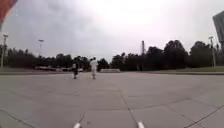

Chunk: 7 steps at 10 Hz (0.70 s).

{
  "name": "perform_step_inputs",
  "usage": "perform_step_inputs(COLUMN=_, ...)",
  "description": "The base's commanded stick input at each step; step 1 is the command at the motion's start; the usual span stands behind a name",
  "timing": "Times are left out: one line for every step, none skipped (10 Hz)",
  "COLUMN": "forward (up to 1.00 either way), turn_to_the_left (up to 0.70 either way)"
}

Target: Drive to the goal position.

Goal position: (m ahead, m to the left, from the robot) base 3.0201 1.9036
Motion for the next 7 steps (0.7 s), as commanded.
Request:
perform_step_inputs(forward=0.5, turn_to_the_left=0.0)
perform_step_inputs(forward=0.5, turn_to_the_left=0.0)
perform_step_inputs(forward=0.5, turn_to_the_left=0.0)
perform_step_inputs(forward=0.5, turn_to_the_left=0.0)
perform_step_inputs(forward=0.5, turn_to_the_left=0.0)
perform_step_inputs(forward=0.5, turn_to_the_left=0.0)
perform_step_inputs(forward=0.5, turn_to_the_left=0.0)
